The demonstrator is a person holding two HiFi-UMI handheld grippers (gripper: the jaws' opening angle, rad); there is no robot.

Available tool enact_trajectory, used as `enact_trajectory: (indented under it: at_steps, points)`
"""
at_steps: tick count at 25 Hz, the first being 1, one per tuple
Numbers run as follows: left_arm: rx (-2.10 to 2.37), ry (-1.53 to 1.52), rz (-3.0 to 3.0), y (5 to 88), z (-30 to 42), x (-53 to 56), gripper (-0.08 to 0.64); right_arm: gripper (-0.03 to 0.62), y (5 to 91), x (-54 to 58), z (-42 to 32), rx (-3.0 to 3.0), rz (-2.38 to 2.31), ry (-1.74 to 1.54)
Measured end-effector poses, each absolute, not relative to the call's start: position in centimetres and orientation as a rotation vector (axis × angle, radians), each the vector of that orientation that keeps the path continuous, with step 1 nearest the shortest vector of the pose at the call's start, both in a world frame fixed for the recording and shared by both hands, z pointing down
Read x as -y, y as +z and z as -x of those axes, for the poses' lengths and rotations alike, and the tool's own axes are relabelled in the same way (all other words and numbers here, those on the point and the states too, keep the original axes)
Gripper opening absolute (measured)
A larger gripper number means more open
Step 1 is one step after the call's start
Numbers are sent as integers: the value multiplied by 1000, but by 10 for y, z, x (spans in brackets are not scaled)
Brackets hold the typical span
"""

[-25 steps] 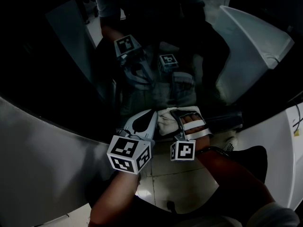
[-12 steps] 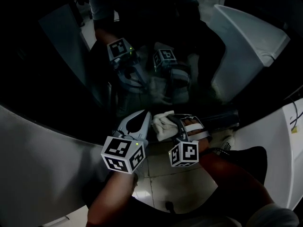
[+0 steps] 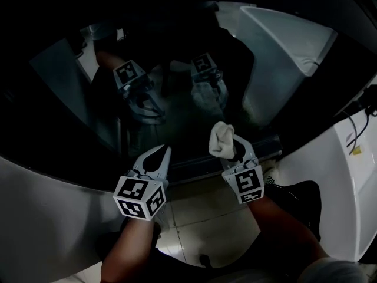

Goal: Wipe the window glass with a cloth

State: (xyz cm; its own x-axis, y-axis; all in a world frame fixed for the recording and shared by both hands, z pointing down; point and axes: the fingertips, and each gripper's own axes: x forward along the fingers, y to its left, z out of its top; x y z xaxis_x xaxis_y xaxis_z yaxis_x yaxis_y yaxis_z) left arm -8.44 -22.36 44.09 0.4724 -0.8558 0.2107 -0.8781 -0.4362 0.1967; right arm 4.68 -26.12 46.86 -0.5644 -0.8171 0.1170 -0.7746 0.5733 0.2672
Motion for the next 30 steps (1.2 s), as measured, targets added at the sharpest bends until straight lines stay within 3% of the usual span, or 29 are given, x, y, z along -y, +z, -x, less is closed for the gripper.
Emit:
enact_trajectory:
  at_steps: [9, 30]
  points:
    - [1437, 156, -2454, 435, 78, 218, 17, 118, 442, 300, -164, 2437, -1903, 26]
    - [1372, 183, -2475, 430, 70, 216, 17, 127, 438, 311, -165, 2340, -2004, -12]
